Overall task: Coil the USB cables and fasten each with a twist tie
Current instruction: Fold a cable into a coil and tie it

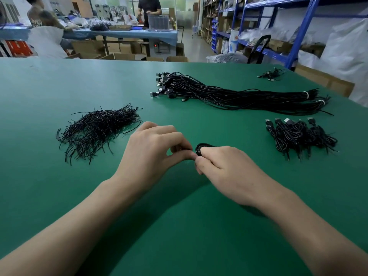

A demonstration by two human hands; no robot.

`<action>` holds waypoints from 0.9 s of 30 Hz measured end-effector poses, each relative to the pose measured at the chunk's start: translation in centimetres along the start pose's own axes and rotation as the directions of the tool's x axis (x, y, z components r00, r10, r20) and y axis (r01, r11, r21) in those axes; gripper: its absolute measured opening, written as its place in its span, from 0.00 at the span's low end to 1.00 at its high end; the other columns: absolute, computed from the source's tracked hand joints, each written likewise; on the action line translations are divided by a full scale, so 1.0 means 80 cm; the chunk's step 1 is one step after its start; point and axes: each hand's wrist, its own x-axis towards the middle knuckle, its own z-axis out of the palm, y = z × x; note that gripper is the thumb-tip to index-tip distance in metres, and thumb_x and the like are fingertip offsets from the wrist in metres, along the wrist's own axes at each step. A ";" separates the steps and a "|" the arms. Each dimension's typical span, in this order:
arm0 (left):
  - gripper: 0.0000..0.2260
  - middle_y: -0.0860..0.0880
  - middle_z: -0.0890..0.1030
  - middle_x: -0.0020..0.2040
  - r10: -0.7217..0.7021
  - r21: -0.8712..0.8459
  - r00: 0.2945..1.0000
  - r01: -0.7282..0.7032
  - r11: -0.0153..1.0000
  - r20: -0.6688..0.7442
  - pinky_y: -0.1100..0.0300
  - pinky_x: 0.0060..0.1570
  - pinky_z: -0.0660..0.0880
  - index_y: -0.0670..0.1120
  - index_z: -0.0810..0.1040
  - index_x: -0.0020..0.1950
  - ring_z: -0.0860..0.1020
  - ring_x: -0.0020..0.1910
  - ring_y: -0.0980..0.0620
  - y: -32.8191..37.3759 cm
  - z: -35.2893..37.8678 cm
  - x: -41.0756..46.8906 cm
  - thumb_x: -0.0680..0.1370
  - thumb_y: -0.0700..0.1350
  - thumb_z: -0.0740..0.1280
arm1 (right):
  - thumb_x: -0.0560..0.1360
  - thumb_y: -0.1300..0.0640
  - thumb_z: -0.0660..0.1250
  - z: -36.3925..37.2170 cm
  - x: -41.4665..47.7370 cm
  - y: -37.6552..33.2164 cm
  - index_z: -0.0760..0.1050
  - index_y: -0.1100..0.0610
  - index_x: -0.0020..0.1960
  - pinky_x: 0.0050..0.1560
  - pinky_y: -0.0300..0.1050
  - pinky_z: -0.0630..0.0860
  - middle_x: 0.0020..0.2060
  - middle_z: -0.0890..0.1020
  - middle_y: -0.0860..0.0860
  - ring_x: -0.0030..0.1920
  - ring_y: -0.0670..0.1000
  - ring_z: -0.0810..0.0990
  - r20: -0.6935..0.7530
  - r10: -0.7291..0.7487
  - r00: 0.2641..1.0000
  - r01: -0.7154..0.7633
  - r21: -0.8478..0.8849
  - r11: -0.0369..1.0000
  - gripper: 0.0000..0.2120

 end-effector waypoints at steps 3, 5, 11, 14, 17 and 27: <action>0.14 0.59 0.82 0.46 0.101 -0.019 0.991 -0.099 0.995 0.092 0.53 0.55 0.70 0.53 0.84 0.57 0.79 0.45 0.56 -0.002 0.001 0.002 0.78 0.59 0.67 | 0.74 0.45 0.55 -0.001 -0.001 0.004 0.68 0.58 0.39 0.33 0.53 0.64 0.28 0.69 0.48 0.30 0.50 0.66 0.122 0.039 0.992 -0.064 0.206 0.976 0.16; 0.13 0.58 0.83 0.48 0.134 -0.109 0.975 -0.116 0.987 0.176 0.53 0.53 0.71 0.55 0.85 0.57 0.79 0.48 0.56 -0.006 0.001 0.003 0.78 0.58 0.67 | 0.73 0.47 0.56 0.001 -0.002 0.008 0.71 0.55 0.37 0.33 0.52 0.63 0.29 0.69 0.47 0.30 0.49 0.65 0.212 0.057 0.976 -0.143 0.416 0.898 0.14; 0.12 0.59 0.78 0.44 0.102 -0.227 0.946 -0.032 0.973 0.308 0.58 0.46 0.74 0.52 0.82 0.51 0.75 0.45 0.59 -0.011 0.002 0.004 0.80 0.58 0.65 | 0.78 0.50 0.57 -0.002 0.000 0.026 0.75 0.53 0.40 0.28 0.34 0.59 0.28 0.65 0.44 0.28 0.45 0.60 0.483 -0.046 0.874 -0.362 0.712 0.602 0.13; 0.13 0.59 0.77 0.45 0.088 -0.220 0.935 -0.011 0.975 0.343 0.56 0.45 0.75 0.51 0.81 0.50 0.76 0.45 0.60 -0.010 0.005 0.001 0.81 0.57 0.63 | 0.83 0.50 0.58 -0.005 -0.001 0.037 0.77 0.55 0.45 0.33 0.37 0.63 0.31 0.65 0.47 0.31 0.47 0.63 0.475 -0.107 0.873 -0.324 0.730 0.601 0.14; 0.11 0.58 0.77 0.45 0.066 -0.252 0.932 0.027 0.967 0.357 0.59 0.45 0.74 0.49 0.81 0.50 0.76 0.44 0.59 -0.009 0.008 -0.002 0.82 0.54 0.63 | 0.86 0.55 0.56 -0.006 -0.001 0.039 0.78 0.57 0.47 0.35 0.38 0.68 0.31 0.70 0.49 0.31 0.48 0.68 0.431 -0.089 0.898 -0.275 0.707 0.651 0.16; 0.11 0.54 0.78 0.43 -0.079 -0.272 0.953 0.162 0.948 0.291 0.54 0.45 0.73 0.46 0.81 0.49 0.77 0.43 0.54 -0.013 0.012 -0.005 0.81 0.51 0.63 | 0.79 0.49 0.68 0.001 0.005 0.028 0.81 0.48 0.44 0.40 0.30 0.68 0.38 0.81 0.40 0.37 0.38 0.77 -0.028 0.107 0.994 -0.084 0.434 0.897 0.07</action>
